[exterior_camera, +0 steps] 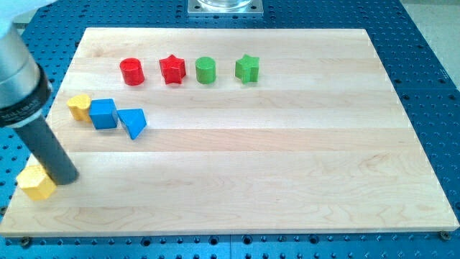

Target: Move the blue blocks and the yellow heart closer to the hexagon

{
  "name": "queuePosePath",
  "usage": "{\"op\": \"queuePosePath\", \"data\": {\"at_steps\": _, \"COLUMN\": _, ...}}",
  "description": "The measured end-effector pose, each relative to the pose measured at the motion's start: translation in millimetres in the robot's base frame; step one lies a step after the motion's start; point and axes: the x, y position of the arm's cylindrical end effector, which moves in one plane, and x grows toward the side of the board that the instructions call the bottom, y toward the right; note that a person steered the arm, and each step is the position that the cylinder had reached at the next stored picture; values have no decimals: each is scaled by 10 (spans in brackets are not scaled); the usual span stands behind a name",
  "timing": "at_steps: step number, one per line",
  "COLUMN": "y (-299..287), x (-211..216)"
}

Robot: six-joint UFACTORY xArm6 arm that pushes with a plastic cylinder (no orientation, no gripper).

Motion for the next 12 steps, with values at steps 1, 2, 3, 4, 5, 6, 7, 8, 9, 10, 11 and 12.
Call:
{"op": "queuePosePath", "data": {"at_steps": 1, "y": 479, "x": -155}}
{"op": "queuePosePath", "data": {"at_steps": 2, "y": 1130, "x": -423}}
{"op": "queuePosePath", "data": {"at_steps": 3, "y": 1157, "x": -924}}
{"op": "queuePosePath", "data": {"at_steps": 4, "y": 799, "x": -958}}
{"op": "queuePosePath", "data": {"at_steps": 5, "y": 511, "x": -878}}
{"op": "queuePosePath", "data": {"at_steps": 6, "y": 639, "x": -1406}}
{"op": "queuePosePath", "data": {"at_steps": 7, "y": 495, "x": -1590}}
{"op": "queuePosePath", "data": {"at_steps": 8, "y": 397, "x": -1073}}
{"op": "queuePosePath", "data": {"at_steps": 9, "y": 575, "x": -1259}}
{"op": "queuePosePath", "data": {"at_steps": 10, "y": 390, "x": -1459}}
{"op": "queuePosePath", "data": {"at_steps": 11, "y": 80, "x": -1686}}
{"op": "queuePosePath", "data": {"at_steps": 12, "y": -101, "x": -1734}}
